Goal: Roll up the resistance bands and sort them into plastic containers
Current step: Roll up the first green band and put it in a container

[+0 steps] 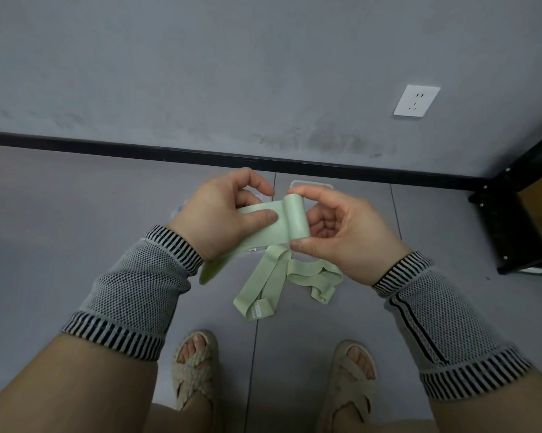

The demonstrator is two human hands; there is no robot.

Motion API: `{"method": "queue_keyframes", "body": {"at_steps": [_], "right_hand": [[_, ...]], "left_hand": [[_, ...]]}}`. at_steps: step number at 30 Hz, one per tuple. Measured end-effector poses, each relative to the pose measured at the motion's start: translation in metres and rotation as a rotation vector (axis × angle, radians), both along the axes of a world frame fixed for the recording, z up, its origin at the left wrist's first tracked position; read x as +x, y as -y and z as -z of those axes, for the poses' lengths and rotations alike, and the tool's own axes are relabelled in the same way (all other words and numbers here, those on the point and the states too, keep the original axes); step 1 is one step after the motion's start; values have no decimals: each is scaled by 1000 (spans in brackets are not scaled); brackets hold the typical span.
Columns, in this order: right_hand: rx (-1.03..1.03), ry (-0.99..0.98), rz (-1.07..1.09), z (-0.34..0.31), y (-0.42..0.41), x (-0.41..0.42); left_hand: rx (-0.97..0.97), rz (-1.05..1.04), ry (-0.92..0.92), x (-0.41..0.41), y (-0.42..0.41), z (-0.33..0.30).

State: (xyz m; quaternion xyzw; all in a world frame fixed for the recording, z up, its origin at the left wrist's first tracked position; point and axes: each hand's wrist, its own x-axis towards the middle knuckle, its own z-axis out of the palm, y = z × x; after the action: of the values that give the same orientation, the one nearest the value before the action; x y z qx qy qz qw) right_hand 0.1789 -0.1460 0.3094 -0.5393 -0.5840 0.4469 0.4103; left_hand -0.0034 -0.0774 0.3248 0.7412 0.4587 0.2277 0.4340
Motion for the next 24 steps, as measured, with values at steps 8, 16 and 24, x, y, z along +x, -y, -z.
{"method": "queue_keyframes", "body": {"at_steps": [8, 16, 24], "right_hand": [[71, 201, 69, 4, -3, -8], [116, 401, 87, 6, -1, -10], [8, 158, 51, 9, 0, -12]], "left_hand": [[76, -54, 43, 8, 7, 0], [98, -128, 19, 18, 8, 7], [-27, -125, 56, 10, 3, 4]]}}
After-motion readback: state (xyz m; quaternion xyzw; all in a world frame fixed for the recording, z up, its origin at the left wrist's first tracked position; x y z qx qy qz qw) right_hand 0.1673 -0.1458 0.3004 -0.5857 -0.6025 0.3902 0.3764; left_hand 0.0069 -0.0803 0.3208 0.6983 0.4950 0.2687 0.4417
